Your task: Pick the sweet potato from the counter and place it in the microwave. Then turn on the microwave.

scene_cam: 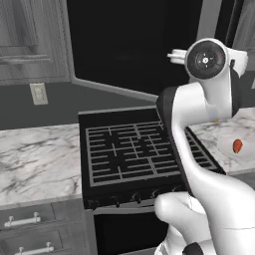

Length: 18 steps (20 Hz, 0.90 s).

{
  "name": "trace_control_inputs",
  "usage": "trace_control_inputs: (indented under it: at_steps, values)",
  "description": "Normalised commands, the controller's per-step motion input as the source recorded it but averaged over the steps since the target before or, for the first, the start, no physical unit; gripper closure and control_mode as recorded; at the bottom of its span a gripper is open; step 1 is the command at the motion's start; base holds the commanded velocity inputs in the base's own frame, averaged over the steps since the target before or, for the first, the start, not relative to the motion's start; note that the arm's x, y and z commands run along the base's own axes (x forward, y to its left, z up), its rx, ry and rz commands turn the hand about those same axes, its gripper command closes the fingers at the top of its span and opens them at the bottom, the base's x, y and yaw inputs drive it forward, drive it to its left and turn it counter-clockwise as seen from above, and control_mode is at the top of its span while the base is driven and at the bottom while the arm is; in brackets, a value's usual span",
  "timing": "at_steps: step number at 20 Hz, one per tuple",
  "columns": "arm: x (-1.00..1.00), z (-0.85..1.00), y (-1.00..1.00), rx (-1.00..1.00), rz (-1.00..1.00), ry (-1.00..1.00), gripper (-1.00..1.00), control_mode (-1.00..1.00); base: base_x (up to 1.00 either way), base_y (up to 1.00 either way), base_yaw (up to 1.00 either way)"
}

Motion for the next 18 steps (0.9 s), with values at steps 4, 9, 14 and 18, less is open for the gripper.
trace_control_inputs:
  at_steps: [4,9,14,18]
  values:
    - [-0.66,0.00,0.09,-0.01,-0.05,0.00,1.00,-1.00,0.00,0.00,0.00]
    - [-0.62,0.00,0.13,-0.01,-0.03,-0.01,1.00,-1.00,0.00,0.00,0.00]
    - [-0.55,0.00,0.17,-0.02,-0.01,-0.03,1.00,-1.00,0.00,0.00,0.00]
    - [-0.46,0.00,0.20,-0.02,0.00,-0.04,1.00,-1.00,0.00,0.00,0.00]
